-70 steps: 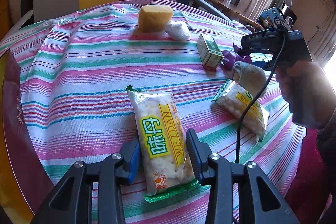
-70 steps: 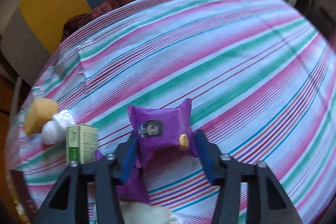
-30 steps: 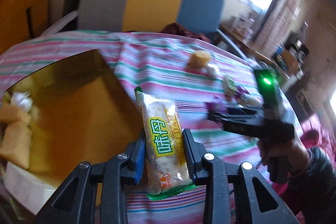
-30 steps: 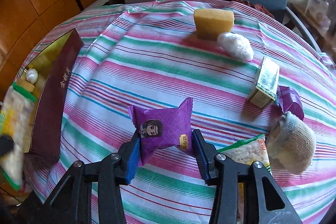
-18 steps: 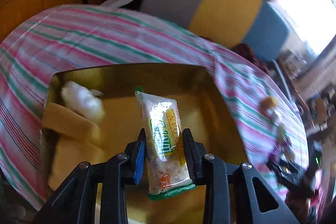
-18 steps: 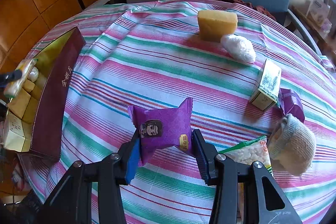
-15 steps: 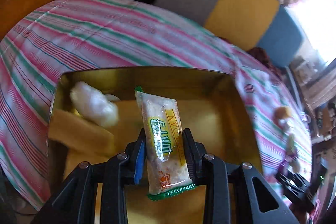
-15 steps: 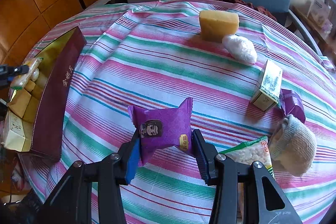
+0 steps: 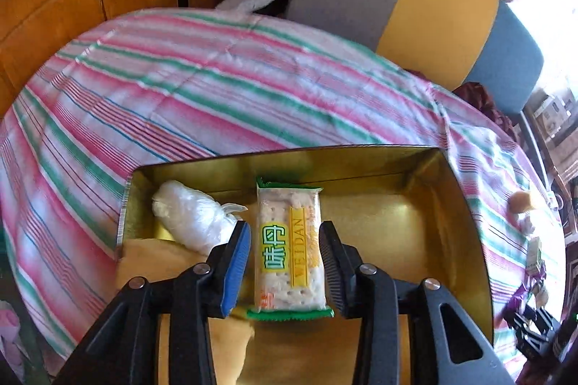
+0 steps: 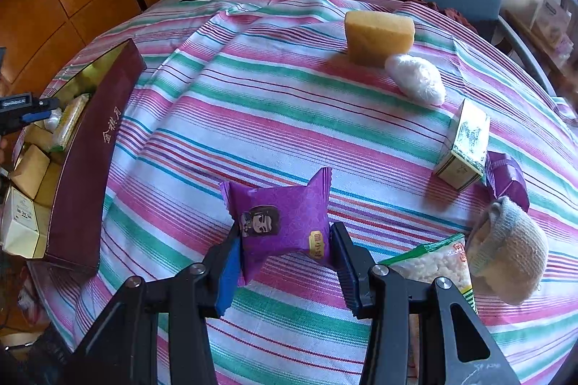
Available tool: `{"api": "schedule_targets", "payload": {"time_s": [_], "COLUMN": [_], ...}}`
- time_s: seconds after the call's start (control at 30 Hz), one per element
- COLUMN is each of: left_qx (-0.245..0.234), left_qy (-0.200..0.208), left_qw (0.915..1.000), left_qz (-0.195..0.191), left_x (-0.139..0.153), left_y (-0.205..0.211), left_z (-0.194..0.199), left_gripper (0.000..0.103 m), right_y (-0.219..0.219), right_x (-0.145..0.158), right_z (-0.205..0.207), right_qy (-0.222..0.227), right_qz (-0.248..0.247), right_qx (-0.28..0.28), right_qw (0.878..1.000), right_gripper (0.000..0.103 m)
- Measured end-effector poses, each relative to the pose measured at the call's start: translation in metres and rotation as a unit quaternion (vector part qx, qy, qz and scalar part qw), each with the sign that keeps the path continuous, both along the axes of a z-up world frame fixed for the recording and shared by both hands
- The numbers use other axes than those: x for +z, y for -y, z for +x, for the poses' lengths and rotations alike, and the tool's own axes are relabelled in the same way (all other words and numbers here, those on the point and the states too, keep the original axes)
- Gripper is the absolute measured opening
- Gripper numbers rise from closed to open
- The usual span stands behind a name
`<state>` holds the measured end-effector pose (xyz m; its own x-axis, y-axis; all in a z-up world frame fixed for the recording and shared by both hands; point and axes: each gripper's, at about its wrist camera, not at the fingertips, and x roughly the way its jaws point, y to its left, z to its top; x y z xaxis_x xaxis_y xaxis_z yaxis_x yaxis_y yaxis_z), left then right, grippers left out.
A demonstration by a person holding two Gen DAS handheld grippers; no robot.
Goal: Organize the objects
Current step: 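Carry the WEIDAN packet to the gold tray with the left gripper while the right gripper carries the purple packet, then release the WEIDAN packet and purple packet into the gold tray with both grippers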
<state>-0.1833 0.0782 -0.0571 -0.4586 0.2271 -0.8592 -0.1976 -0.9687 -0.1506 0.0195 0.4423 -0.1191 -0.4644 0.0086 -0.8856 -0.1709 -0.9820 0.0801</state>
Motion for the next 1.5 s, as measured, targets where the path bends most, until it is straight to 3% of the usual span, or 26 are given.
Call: {"api": "schedule_targets", "payload": {"time_s": [0.27, 0.5, 0.73, 1.17, 1.33, 1.5], "left_qx": [-0.014, -0.007, -0.011, -0.006, 0.020, 0.061], "left_qy": [-0.094, -0.124, -0.132, -0.123, -0.120, -0.113], "left_qw": [0.9953, 0.9921, 0.9911, 0.9924, 0.9924, 0.9915], "left_qz": [-0.019, -0.014, -0.015, 0.002, 0.020, 0.024], "left_x": [0.044, 0.051, 0.047, 0.041, 0.040, 0.035], "left_y": [0.007, 0.024, 0.032, 0.045, 0.067, 0.098], "left_z": [0.073, 0.122, 0.144, 0.150, 0.147, 0.142], "left_gripper": [0.039, 0.039, 0.039, 0.039, 0.039, 0.039], "right_y": [0.001, 0.014, 0.048, 0.142, 0.191, 0.244], "right_x": [0.006, 0.013, 0.031, 0.075, 0.076, 0.058], "right_z": [0.003, 0.005, 0.003, -0.018, -0.040, -0.072], "right_qy": [-0.009, -0.015, -0.038, -0.089, -0.085, -0.060], "right_qz": [0.004, 0.009, 0.010, -0.019, -0.037, -0.052], "right_qx": [-0.001, 0.001, 0.023, 0.108, 0.155, 0.192], "right_qw": [1.000, 1.000, 0.999, 0.990, 0.984, 0.978], "right_gripper": [0.047, 0.047, 0.047, 0.047, 0.048, 0.048]}}
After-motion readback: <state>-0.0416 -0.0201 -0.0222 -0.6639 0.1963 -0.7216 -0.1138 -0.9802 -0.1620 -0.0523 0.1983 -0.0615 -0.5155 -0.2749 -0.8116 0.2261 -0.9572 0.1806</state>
